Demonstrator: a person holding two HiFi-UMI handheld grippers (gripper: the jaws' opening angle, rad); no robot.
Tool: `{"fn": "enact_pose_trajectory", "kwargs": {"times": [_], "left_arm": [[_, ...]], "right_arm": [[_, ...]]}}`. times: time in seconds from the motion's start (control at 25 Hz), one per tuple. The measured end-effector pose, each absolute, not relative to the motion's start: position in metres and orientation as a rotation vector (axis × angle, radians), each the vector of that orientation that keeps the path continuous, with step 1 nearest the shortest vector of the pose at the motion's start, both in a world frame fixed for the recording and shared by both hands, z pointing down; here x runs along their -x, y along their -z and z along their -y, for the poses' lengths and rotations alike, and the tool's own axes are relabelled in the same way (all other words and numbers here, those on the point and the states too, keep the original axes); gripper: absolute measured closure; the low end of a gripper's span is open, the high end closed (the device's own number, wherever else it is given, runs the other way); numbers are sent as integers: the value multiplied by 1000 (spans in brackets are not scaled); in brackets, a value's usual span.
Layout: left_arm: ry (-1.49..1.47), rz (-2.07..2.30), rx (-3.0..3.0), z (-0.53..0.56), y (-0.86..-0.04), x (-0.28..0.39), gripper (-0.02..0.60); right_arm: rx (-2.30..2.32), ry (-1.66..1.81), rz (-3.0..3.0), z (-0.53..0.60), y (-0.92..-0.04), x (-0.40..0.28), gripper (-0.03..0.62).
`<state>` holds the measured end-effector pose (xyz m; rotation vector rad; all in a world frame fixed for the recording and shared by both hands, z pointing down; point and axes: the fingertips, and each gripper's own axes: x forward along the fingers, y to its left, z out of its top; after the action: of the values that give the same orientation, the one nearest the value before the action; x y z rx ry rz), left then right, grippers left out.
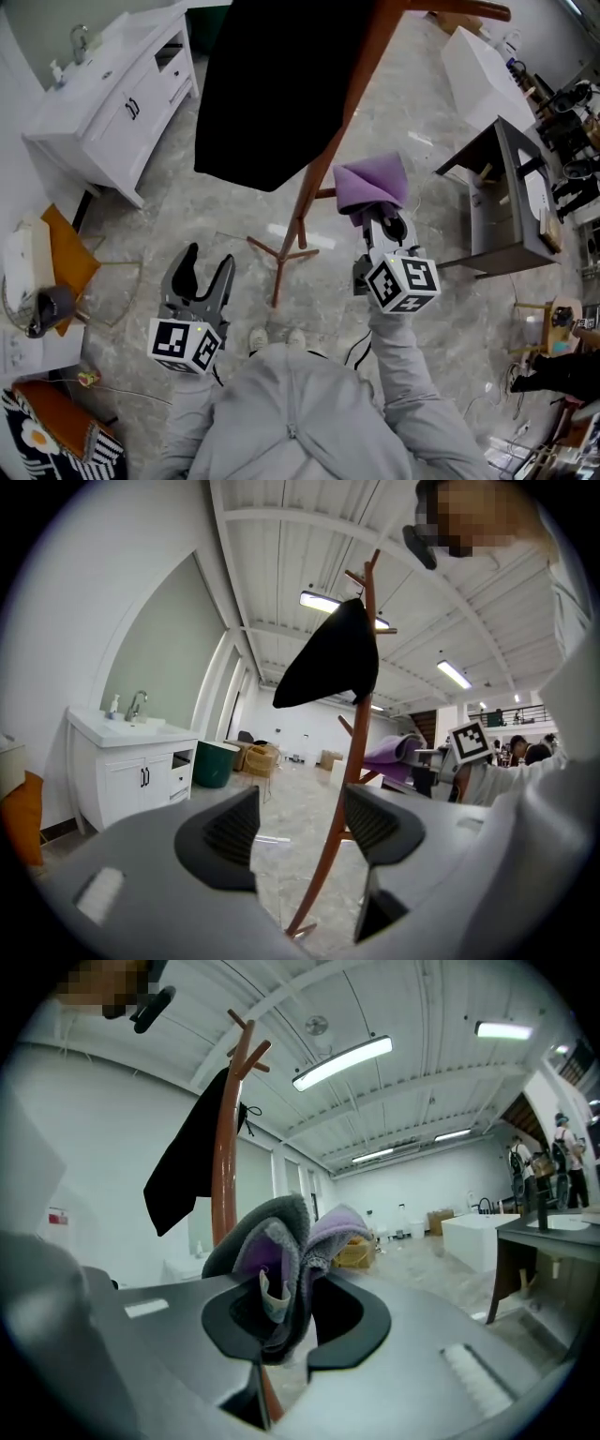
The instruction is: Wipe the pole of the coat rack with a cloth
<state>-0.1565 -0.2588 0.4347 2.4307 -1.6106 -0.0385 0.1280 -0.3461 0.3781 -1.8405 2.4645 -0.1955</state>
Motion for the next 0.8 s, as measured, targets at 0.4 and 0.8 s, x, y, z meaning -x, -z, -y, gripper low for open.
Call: {"fn": "enact_pose_trajectory", "kwargs": {"times": [0.4,0.8], "left_arm": [[30,1549,-2481,263,-431,138,273],[25,1503,-2513,259,-428,124,273]], "right_arm": [[1980,163,-2296,330,-360,-194,537],[2121,189,-2229,283,-378,-246,537]]}}
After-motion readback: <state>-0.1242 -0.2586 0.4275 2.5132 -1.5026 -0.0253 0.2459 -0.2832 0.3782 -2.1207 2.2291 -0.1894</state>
